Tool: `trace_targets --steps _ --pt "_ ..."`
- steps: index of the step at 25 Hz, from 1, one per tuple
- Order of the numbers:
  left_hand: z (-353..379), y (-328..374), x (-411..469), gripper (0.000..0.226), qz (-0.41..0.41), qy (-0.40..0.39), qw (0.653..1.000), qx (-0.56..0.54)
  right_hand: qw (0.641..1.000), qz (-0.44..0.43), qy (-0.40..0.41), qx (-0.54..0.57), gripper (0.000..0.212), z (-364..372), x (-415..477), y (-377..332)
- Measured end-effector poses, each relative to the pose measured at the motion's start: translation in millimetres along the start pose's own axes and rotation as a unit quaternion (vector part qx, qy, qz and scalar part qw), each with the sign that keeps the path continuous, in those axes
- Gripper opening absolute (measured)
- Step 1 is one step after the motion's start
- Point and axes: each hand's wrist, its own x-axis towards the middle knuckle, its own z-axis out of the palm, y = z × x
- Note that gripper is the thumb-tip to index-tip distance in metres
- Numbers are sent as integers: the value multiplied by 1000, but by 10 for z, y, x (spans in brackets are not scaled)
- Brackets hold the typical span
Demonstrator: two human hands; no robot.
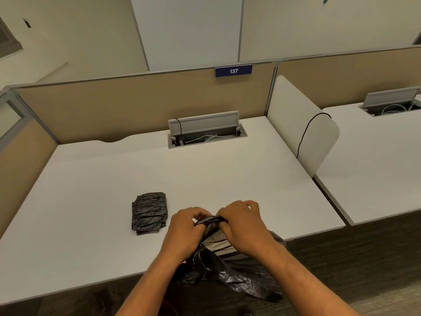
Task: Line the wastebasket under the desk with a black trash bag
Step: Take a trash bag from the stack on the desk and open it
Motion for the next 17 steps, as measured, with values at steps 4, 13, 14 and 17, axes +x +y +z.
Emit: trace_targets --steps 4,13,14,17 --pt "-119 -68 -24 26 -19 -45 996 73 999 29 31 -9 27 7 43 63" --pt "-279 -304 -10 41 -78 12 992 101 992 91 87 30 31 -49 -34 362" --pt "-308 -321 -10 42 -84 23 991 100 989 108 95 36 30 -62 -50 410" --pt "-410 -384 -23 40 -109 71 989 77 979 170 103 45 27 -121 -118 591"
